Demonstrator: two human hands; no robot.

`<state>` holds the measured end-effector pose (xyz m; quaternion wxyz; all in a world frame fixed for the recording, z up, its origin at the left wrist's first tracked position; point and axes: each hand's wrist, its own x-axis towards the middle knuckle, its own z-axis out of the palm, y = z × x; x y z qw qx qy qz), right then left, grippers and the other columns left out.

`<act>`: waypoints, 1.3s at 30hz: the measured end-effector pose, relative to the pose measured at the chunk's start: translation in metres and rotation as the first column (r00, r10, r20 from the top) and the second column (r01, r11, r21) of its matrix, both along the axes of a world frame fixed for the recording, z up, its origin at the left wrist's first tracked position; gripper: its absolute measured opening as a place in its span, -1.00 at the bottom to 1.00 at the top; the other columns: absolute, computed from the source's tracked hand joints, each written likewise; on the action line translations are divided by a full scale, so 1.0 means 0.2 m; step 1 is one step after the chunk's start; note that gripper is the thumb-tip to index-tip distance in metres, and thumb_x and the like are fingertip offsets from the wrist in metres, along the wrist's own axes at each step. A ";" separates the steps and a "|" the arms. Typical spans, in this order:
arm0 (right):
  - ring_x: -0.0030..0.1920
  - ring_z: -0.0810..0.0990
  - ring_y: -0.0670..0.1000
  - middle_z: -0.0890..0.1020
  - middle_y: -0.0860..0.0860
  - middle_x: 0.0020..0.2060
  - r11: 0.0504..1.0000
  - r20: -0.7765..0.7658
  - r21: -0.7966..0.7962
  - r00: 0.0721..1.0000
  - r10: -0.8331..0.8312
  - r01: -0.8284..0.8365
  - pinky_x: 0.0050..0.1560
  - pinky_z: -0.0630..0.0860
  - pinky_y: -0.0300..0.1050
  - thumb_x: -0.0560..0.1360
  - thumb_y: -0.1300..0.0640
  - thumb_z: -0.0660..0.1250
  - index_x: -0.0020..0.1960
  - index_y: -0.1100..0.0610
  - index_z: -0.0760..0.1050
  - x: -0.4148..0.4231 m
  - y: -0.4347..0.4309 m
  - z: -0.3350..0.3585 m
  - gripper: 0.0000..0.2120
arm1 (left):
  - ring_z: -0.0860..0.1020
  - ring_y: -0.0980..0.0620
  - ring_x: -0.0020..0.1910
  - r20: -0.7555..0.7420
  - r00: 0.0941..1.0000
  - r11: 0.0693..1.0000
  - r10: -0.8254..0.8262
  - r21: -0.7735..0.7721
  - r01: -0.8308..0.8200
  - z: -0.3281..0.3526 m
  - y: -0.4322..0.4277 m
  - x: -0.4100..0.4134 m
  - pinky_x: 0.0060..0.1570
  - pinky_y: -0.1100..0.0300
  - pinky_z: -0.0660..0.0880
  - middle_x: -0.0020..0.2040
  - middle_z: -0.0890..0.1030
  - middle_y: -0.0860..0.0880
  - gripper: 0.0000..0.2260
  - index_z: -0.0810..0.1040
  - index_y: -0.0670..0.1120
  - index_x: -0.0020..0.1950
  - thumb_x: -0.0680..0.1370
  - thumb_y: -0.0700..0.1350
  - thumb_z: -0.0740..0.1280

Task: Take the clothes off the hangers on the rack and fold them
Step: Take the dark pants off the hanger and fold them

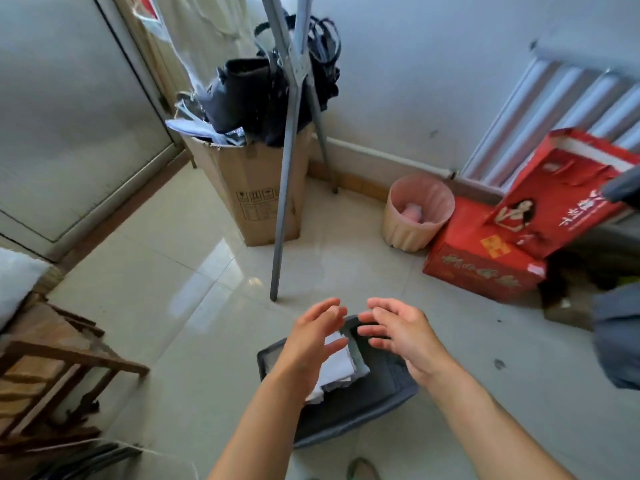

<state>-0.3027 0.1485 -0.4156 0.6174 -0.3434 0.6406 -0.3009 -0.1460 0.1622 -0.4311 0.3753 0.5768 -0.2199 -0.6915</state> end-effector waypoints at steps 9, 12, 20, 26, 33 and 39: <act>-0.09 0.71 0.08 0.72 0.07 -0.08 0.937 0.060 -0.287 0.980 -0.191 0.200 -0.09 0.56 -0.09 0.63 0.18 0.19 0.12 0.07 0.54 -0.20 0.35 0.85 -0.83 | 0.61 0.06 0.16 0.004 0.980 0.933 -0.201 -0.305 0.192 0.86 0.13 -0.19 0.06 0.12 0.58 0.12 0.68 0.05 -0.78 0.55 0.03 0.25 0.62 -0.02 0.27; -0.10 0.71 0.07 0.72 0.07 -0.10 0.901 0.032 -0.369 0.972 -0.233 0.228 -0.08 0.59 -0.05 0.63 0.17 0.20 0.13 0.08 0.55 -0.30 0.42 1.05 -0.82 | 0.63 0.06 0.13 0.024 0.965 0.877 -0.262 -0.412 0.248 1.09 0.15 -0.29 0.08 0.09 0.58 0.09 0.69 0.06 -0.79 0.56 0.04 0.22 0.61 -0.03 0.27; -0.23 0.68 0.06 0.71 0.14 -0.15 0.727 0.028 -0.605 0.921 -0.388 0.325 -0.12 0.63 -0.07 0.61 0.24 0.22 0.08 0.17 0.56 -0.68 0.61 1.48 -0.85 | 0.66 0.03 0.06 0.065 0.922 0.750 -0.383 -0.561 0.351 1.48 0.30 -0.69 -0.03 0.10 0.63 0.05 0.71 0.00 -0.79 0.59 -0.04 0.22 0.63 -0.10 0.24; -0.37 0.55 -0.08 0.69 0.07 -0.20 0.450 -0.033 -0.843 0.804 -0.593 0.297 -0.41 0.40 -0.36 0.59 0.26 0.25 -0.02 0.08 0.58 -1.09 0.70 1.79 -0.84 | 0.68 0.09 -0.01 0.143 0.878 0.647 -0.457 -0.624 0.438 1.64 0.38 -0.95 -0.15 0.26 0.57 0.02 0.71 0.00 -0.78 0.58 -0.05 0.21 0.60 -0.07 0.28; 0.03 0.60 0.03 0.66 0.08 0.03 0.279 -0.222 -0.948 0.307 -0.925 0.153 0.00 0.48 -0.27 0.59 0.27 0.13 0.13 0.18 0.58 -1.57 0.59 2.12 -0.73 | 0.68 0.09 -0.01 0.180 0.868 0.632 -0.463 -0.620 0.466 1.70 0.41 -1.08 -0.08 0.18 0.57 0.03 0.71 0.02 -0.77 0.57 -0.03 0.20 0.59 -0.04 0.28; -0.08 0.60 0.23 0.65 0.23 -0.11 0.677 -0.577 -0.714 0.397 -0.714 0.179 -0.09 0.46 -0.05 0.55 0.22 0.25 0.02 0.31 0.59 -1.79 0.39 2.17 -0.81 | 0.67 0.00 0.01 0.201 0.893 0.661 -0.404 -0.610 0.436 1.69 0.43 -1.13 -0.11 0.18 0.54 0.01 0.71 -0.03 -0.76 0.59 -0.08 0.19 0.57 -0.07 0.29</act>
